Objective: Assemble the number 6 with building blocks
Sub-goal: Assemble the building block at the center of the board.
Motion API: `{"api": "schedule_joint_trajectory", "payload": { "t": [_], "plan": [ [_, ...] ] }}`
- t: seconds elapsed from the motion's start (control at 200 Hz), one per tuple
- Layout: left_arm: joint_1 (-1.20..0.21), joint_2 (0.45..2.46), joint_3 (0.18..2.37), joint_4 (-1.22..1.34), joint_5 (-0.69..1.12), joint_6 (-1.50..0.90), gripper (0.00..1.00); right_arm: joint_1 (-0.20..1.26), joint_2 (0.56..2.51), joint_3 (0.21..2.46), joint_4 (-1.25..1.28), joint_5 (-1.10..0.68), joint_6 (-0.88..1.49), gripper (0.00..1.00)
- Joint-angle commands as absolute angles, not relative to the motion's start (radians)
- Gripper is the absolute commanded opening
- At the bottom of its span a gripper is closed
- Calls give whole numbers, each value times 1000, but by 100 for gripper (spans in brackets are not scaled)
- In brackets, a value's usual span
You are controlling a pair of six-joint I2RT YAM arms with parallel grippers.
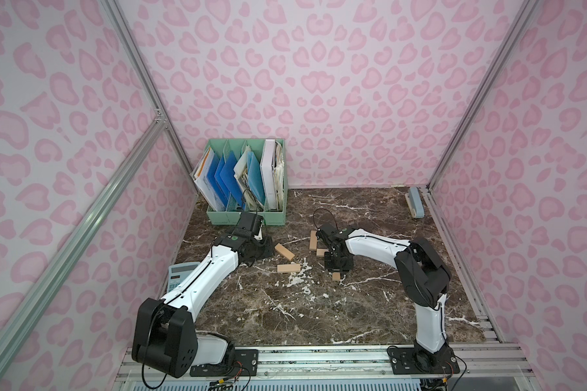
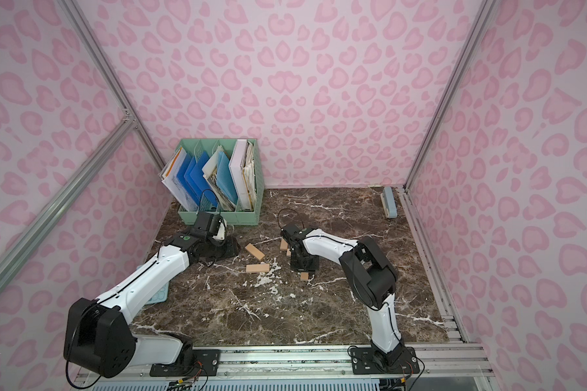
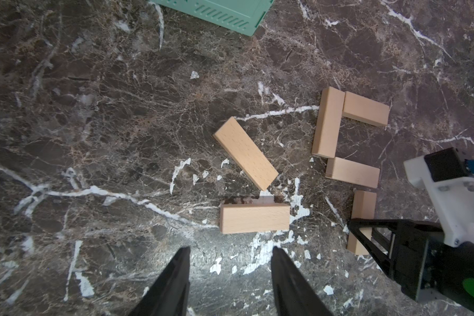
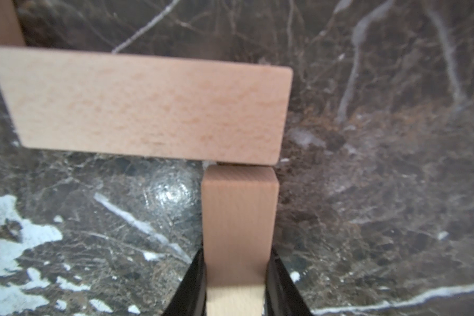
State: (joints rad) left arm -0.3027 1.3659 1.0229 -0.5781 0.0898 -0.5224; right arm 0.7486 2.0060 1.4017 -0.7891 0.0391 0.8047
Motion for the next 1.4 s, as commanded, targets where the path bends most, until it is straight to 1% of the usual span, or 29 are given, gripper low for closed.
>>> {"api": "schedule_joint_trajectory", "payload": {
  "t": [0.0, 0.435, 0.66, 0.865, 1.1, 1.16, 1.235, 1.4],
  "plan": [
    [-302, 1365, 1028, -585, 93, -518, 52, 749, 2013, 1410, -793, 43, 797, 0],
    [-303, 1367, 1027, -581, 93, -520, 52, 746, 2021, 1424, -801, 52, 787, 1],
    [-302, 1369, 1026, -581, 94, -518, 52, 745, 2022, 1425, -804, 51, 780, 6],
    [-302, 1372, 1028, -581, 96, -518, 52, 744, 2016, 1422, -807, 56, 781, 13],
    [-302, 1369, 1024, -580, 98, -518, 52, 744, 2010, 1413, -808, 60, 785, 14],
    [-302, 1371, 1024, -580, 100, -520, 52, 744, 2010, 1415, -808, 61, 786, 16],
    [-302, 1371, 1025, -579, 99, -519, 52, 744, 2011, 1416, -807, 57, 784, 25],
    [-303, 1371, 1024, -580, 101, -518, 52, 744, 2008, 1416, -810, 63, 787, 29]
  ]
}}
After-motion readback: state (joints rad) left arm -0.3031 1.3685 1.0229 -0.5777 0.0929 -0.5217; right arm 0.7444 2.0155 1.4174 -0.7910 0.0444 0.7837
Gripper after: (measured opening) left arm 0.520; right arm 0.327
